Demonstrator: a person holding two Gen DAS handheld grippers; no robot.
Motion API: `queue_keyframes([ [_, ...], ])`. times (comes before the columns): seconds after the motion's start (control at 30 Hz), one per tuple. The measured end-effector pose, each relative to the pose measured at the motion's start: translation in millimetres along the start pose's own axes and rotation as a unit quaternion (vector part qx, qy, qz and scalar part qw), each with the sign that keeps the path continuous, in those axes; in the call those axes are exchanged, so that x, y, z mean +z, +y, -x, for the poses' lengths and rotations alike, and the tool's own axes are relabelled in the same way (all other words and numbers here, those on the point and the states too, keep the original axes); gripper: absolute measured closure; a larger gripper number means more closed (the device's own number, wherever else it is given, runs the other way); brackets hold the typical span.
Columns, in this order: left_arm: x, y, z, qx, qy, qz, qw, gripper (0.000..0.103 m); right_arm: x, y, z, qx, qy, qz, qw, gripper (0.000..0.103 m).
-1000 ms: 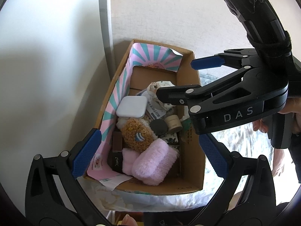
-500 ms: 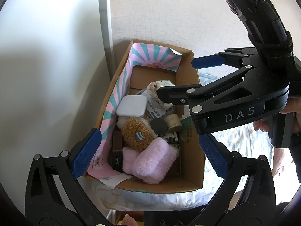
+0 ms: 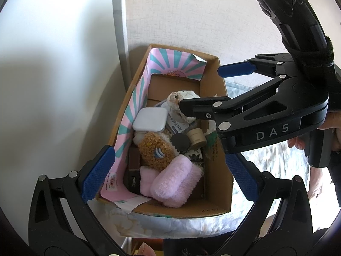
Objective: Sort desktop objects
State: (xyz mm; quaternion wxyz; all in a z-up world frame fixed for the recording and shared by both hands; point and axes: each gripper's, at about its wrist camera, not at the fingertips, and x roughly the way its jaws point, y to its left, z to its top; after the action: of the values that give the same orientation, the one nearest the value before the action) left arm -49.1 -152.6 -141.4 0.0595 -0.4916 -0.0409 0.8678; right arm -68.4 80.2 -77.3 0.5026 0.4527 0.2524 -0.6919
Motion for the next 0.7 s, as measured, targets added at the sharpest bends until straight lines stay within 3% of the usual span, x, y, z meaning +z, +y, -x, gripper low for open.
queue_keyframes([
  [0.5,0.7,5.0,1.1,0.002,0.007,-0.004,1.0000,0.000,-1.7,4.5,3.3,-0.011,0.001,-0.004,1.000,0.011],
  [0.63,5.7,3.1,8.3,0.029,0.002,-0.003,0.9996,0.000,-12.0,-11.2,31.7,-0.068,-0.027,-0.076,0.994,0.011],
  [0.7,10.5,-1.2,18.5,0.050,-0.014,0.002,0.9986,0.000,-29.7,-28.8,61.2,-0.122,-0.046,-0.158,0.979,0.011],
])
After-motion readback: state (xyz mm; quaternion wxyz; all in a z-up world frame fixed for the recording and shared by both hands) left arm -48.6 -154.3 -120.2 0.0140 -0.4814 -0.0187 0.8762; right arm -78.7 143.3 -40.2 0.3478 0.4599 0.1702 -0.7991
